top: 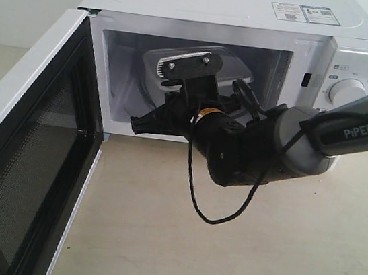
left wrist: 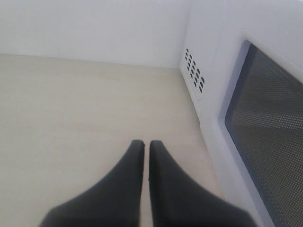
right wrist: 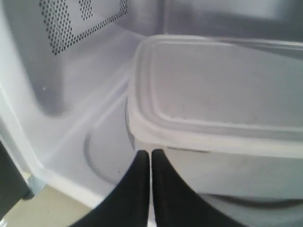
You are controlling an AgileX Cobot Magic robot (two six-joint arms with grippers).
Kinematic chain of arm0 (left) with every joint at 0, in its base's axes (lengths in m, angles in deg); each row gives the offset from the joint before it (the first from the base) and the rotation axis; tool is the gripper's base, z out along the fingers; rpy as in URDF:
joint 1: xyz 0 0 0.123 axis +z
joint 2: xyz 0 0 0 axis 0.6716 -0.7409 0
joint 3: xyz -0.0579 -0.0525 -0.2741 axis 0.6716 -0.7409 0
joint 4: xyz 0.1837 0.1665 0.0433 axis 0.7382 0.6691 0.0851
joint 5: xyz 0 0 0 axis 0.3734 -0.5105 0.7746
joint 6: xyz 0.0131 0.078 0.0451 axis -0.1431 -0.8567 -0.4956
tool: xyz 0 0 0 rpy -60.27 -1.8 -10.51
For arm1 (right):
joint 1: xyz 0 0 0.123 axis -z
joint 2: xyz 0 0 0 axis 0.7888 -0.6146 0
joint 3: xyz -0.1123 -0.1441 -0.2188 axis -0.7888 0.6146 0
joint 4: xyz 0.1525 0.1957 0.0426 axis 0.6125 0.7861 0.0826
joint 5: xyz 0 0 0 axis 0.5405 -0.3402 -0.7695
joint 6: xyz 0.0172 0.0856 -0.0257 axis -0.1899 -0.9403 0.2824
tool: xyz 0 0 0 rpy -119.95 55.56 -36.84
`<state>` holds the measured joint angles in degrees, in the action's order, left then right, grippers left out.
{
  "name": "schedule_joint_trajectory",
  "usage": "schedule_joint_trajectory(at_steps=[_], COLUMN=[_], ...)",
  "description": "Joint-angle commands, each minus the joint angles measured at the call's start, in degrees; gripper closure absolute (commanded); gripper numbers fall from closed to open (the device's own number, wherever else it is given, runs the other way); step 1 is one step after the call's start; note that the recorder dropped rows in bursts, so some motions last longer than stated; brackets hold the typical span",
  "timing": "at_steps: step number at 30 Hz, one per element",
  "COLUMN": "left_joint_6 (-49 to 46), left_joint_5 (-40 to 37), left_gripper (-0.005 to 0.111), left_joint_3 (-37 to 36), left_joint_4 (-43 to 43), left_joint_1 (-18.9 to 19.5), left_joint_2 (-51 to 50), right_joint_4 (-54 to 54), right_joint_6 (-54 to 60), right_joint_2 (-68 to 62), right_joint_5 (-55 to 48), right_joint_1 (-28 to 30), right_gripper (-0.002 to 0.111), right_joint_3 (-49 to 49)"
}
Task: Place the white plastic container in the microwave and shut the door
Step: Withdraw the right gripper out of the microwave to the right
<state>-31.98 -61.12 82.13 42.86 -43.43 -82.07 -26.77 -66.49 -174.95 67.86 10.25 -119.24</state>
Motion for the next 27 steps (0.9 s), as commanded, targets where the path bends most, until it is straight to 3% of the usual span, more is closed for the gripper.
schedule_joint_trajectory(at_steps=[1, 16, 27], left_joint_6=[0.4, 0.4, 0.4], left_joint_5=[0.3, 0.3, 0.3], left_gripper=[0.102, 0.102, 0.102], left_joint_3=[-0.1, -0.1, -0.1], left_joint_4=[0.1, 0.1, 0.1], left_joint_1=[0.0, 0.0, 0.0], left_joint_2=[0.2, 0.2, 0.2], right_joint_4=[-1.3, -1.4, -1.6], right_joint_6=[1.4, 3.8, 3.8], right_joint_2=[2.1, 32.8, 49.3], right_joint_5=[-4.8, -4.9, -9.9], right_joint_1=[-1.5, -17.1, -18.4], right_gripper=[0.108, 0.108, 0.108], right_joint_3=[0.4, 26.8, 38.4])
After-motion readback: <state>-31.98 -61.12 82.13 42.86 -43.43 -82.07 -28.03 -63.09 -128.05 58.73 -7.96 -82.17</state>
